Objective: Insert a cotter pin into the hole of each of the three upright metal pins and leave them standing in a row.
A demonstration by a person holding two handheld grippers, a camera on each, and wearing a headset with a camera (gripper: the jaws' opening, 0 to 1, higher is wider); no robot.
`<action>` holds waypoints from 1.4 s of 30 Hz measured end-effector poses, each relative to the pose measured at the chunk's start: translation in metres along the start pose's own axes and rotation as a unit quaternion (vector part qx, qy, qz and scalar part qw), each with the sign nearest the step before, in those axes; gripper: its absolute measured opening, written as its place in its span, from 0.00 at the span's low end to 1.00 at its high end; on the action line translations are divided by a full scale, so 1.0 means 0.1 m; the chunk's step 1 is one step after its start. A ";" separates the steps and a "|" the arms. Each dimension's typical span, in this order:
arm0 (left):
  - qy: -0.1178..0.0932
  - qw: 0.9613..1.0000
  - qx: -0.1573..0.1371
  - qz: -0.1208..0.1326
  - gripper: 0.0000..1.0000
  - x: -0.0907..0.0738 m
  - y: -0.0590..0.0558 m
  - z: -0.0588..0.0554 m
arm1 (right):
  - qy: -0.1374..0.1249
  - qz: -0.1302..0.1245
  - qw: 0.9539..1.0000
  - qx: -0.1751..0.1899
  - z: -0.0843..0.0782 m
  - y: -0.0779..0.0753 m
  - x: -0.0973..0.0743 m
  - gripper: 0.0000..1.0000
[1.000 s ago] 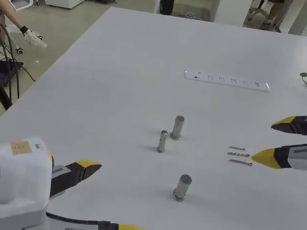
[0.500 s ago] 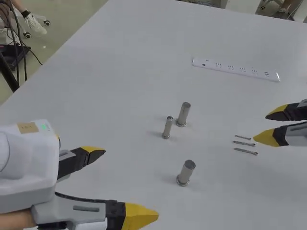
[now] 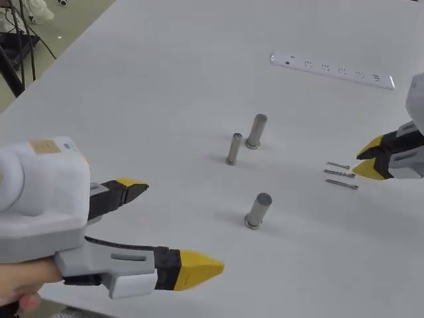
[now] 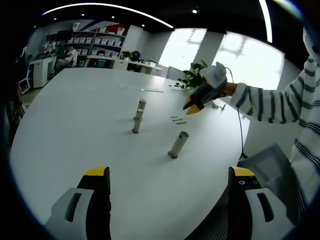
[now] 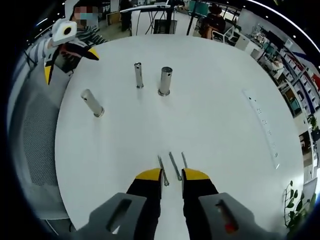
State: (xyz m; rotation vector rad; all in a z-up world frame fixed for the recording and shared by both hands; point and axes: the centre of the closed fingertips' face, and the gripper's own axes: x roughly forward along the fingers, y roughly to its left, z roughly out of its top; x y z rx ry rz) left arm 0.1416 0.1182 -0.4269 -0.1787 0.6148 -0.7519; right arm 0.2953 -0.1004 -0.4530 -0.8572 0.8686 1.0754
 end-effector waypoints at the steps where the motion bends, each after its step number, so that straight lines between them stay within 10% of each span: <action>1: 0.000 1.000 0.000 0.000 0.97 0.00 0.00 0.00 | 0.007 0.003 1.000 -0.004 -0.02 0.00 0.03 0.09; 42: 0.005 1.000 0.005 -0.002 0.93 0.08 -0.01 0.02 | 0.114 0.073 0.987 -0.086 -0.26 -0.13 0.38 0.00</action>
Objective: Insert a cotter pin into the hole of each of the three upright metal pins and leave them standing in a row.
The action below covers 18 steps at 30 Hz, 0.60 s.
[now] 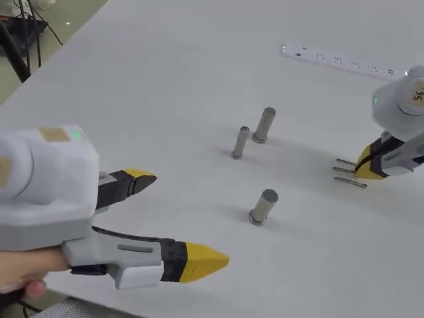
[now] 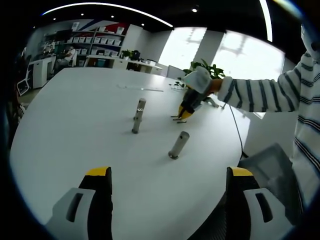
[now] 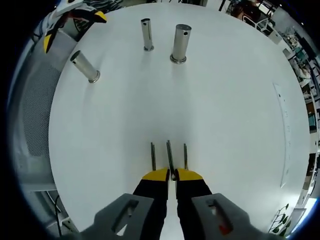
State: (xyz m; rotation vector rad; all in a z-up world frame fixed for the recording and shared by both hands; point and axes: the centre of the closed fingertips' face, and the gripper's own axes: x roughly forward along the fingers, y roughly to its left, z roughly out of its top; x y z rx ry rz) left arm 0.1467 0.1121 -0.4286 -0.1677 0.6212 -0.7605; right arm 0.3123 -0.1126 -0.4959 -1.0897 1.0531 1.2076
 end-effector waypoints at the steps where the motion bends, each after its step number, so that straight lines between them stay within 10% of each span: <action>1: 0.001 1.000 0.000 -0.001 0.93 0.00 0.00 0.00 | 0.005 0.001 1.000 0.001 0.00 0.00 0.00 0.00; 5: 0.001 1.000 0.001 0.003 0.92 -0.02 0.03 0.01 | 0.034 0.001 0.998 -0.061 0.00 0.02 0.00 0.00; 18: -0.008 1.000 -0.010 0.007 0.90 -0.05 0.06 0.00 | 0.035 0.004 0.999 -0.024 -0.02 0.00 0.01 0.00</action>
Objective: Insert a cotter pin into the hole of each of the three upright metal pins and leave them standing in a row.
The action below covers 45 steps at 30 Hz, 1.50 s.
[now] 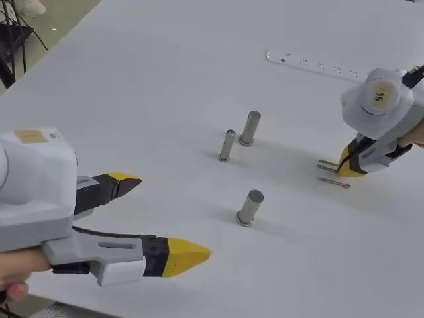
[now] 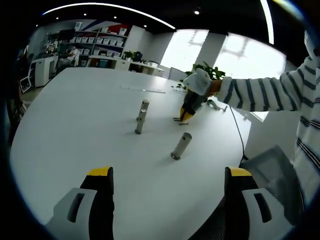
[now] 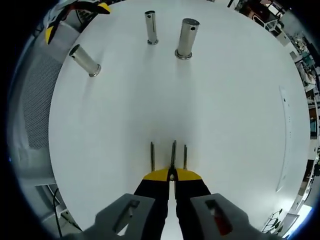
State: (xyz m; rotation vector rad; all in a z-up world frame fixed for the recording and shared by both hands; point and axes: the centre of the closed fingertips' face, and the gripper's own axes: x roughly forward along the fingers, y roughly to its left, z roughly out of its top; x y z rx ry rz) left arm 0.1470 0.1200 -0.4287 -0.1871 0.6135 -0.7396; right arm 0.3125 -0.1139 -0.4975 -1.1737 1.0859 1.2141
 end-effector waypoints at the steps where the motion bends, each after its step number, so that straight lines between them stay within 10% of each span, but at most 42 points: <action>1: -0.001 1.000 0.002 0.000 0.90 -0.01 -0.01 0.01 | 0.002 -0.002 1.000 0.000 -0.01 -0.01 0.00 0.00; 24: -0.010 0.999 0.034 -0.012 0.85 -0.13 -0.17 0.05 | 0.056 -0.036 0.998 -0.024 -0.08 -0.01 -0.06 0.00; 36: -0.012 0.998 0.051 -0.034 0.84 -0.13 -0.35 0.01 | -0.022 -0.110 0.993 0.032 -0.09 -0.04 -0.51 0.00; 45: -0.022 0.997 0.055 -0.044 0.83 -0.10 -0.39 0.13 | -0.086 -0.157 0.983 0.039 0.12 0.20 -0.76 0.00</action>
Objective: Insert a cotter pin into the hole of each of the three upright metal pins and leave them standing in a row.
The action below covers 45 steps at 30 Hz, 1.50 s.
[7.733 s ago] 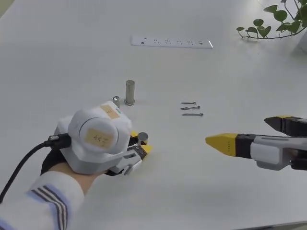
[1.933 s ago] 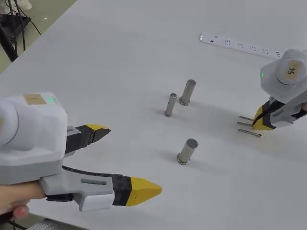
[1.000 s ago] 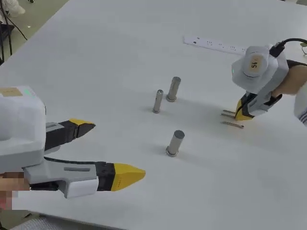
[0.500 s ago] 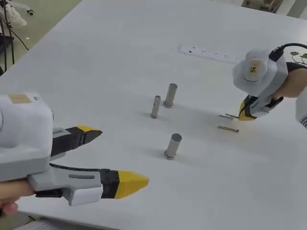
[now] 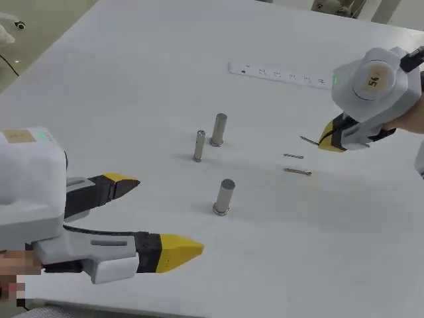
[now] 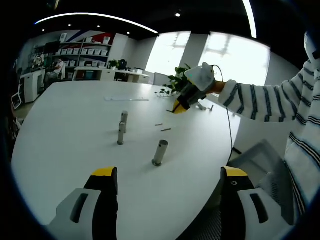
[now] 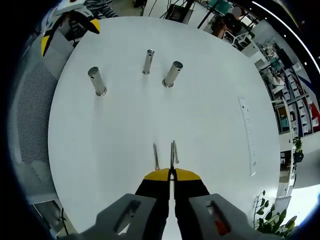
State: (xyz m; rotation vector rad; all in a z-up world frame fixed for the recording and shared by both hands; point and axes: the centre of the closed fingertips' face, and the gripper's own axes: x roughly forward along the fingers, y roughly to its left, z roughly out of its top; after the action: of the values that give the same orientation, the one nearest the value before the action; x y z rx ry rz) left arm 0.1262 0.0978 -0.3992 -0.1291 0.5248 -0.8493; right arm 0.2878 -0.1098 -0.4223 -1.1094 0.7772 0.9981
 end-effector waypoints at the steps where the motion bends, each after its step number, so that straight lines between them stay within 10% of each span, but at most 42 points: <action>1: -0.001 1.000 0.001 -0.001 0.83 0.00 0.00 0.02 | -0.004 -0.008 1.000 -0.003 0.02 0.04 -0.03 0.00; 5: 0.000 1.000 0.011 -0.008 0.81 0.04 -0.02 0.09 | -0.053 -0.032 0.998 0.012 0.18 0.15 -0.16 0.00; 25: -0.020 0.999 0.006 -0.050 0.66 0.49 -0.12 0.49 | -0.131 -0.149 0.979 -0.049 0.71 0.47 -0.70 0.00; 45: -0.044 0.994 -0.030 -0.099 0.28 0.80 -0.31 0.85 | -0.142 -0.150 0.974 -0.090 0.96 0.75 -0.65 0.00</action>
State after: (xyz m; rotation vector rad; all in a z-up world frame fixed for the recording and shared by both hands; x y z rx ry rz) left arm 0.1903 0.0099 -0.3473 -0.2748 0.4603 -1.0166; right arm 0.1963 -0.0242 -0.3638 -1.1677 0.2812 0.9532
